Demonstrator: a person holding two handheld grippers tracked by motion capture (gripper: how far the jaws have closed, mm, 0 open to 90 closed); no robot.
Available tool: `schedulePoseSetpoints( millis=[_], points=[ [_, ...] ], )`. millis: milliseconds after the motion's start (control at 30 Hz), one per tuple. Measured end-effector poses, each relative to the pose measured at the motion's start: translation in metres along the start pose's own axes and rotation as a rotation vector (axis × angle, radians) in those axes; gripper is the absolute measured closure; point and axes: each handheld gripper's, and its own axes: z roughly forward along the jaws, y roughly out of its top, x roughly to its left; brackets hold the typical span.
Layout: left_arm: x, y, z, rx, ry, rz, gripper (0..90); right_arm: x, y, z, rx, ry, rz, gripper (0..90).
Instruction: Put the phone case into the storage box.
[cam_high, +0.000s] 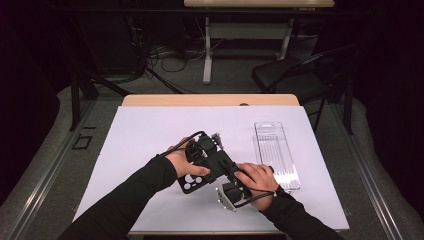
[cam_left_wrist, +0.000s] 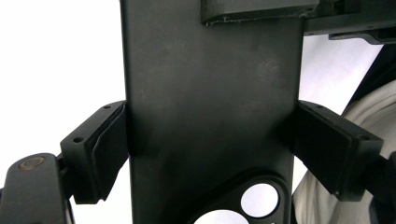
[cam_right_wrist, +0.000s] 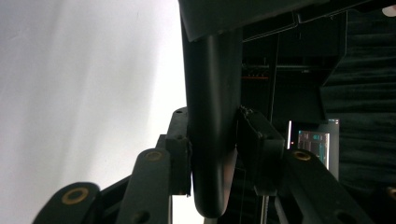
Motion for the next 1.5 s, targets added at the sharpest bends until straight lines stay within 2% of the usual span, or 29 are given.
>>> schedulePoseSetpoints(
  millis=[467, 633, 733, 900, 1133, 1500],
  points=[
    [0.0006, 0.0008, -0.0002, -0.007, -0.017, -0.024, 14.8, 0.0026, -0.0003, 0.0002, 0.001, -0.037, -0.022, 68.0],
    [-0.0002, 0.0013, 0.0002, -0.002, -0.026, -0.016, 14.7, 0.0034, -0.0005, 0.0008, 0.012, -0.044, -0.032, 66.9],
    [-0.0013, 0.0017, 0.0009, 0.002, -0.025, -0.010, 14.7, 0.0031, -0.0010, 0.0016, 0.005, -0.058, -0.039, 67.7],
    [-0.0013, 0.0028, 0.0022, 0.008, -0.032, -0.005, 14.7, 0.0031, -0.0008, 0.0011, 0.012, -0.053, -0.047, 69.2],
    [-0.0010, 0.0029, 0.0034, 0.006, -0.033, -0.014, 14.7, 0.0057, 0.0011, -0.0001, 0.013, -0.057, -0.075, 75.6],
    [-0.0003, 0.0028, 0.0037, 0.004, -0.038, -0.021, 14.6, 0.0076, 0.0012, -0.0001, 0.016, -0.079, -0.072, 78.4]
  ],
)
